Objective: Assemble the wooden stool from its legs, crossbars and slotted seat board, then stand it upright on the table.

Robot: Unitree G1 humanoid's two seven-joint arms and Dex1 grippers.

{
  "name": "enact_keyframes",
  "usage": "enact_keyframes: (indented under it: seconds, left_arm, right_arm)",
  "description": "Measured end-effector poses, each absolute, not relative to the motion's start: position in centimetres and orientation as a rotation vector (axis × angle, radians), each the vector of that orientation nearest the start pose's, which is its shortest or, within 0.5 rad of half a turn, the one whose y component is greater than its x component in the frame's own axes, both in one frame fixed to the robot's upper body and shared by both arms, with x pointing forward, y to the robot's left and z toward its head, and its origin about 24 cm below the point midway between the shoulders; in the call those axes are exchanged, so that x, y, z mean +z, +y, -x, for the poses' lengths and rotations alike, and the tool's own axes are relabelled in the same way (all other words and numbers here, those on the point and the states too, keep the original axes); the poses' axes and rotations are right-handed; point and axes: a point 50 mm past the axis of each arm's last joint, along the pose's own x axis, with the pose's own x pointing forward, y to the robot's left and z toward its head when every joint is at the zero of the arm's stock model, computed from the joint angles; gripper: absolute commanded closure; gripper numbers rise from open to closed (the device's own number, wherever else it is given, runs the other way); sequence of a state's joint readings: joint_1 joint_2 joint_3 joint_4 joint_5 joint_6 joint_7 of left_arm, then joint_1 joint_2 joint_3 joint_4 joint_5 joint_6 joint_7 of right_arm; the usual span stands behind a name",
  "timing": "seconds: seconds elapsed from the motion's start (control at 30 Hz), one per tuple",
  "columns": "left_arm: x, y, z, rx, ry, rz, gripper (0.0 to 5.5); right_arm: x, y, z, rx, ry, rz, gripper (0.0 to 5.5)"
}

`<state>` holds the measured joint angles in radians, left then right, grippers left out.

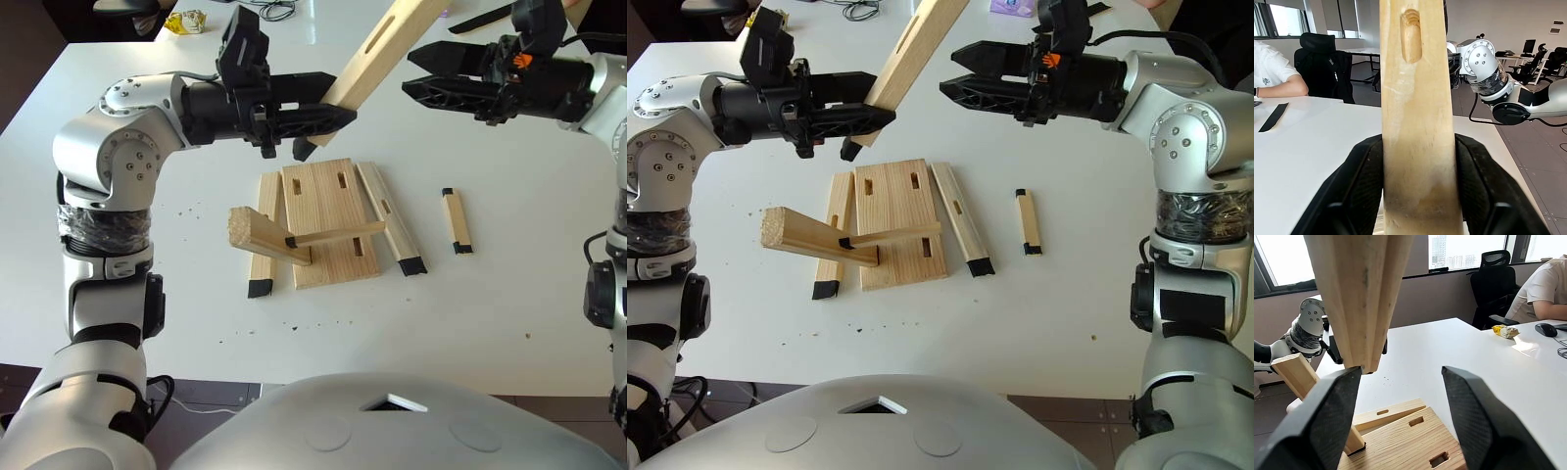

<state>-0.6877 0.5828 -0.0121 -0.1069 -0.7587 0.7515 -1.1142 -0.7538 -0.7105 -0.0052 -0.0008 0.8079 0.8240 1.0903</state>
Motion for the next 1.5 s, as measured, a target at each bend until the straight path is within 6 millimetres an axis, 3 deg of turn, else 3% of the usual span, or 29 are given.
enact_keyframes:
  seconds: [0.17, 0.4, 0.7, 1.1, 1.3, 1.5]
  left_arm:
    - [21.9, 13.8, -28.8, -1.464, 0.028, 0.019, 3.46]
    - [21.3, 13.8, -28.7, -1.455, 0.045, 0.022, 3.46]
    - [21.1, 13.3, -28.7, -1.458, 0.037, 0.051, 3.46]
    - [21.1, 13.2, -28.6, -1.493, 0.041, 0.055, 3.46]
    - [21.0, 13.1, -28.3, -1.534, 0.061, 0.064, 3.46]
    - [21.0, 13.2, -28.1, -1.551, 0.069, 0.054, 3.46]
  right_arm:
    - [23.7, -17.0, -29.5, 1.414, 0.12, -0.077, 2.49]
    - [25.2, -16.7, -29.0, 1.472, 0.094, -0.09, 2.49]
    - [25.0, -16.3, -30.3, 1.432, 0.048, -0.121, 2.49]
    - [25.2, -15.5, -29.9, 1.528, 0.082, -0.192, 2.49]
    - [25.2, -15.3, -29.7, 1.553, 0.093, -0.192, 3.4]
    - [25.4, -15.1, -29.5, 1.57, 0.095, -0.181, 3.49]
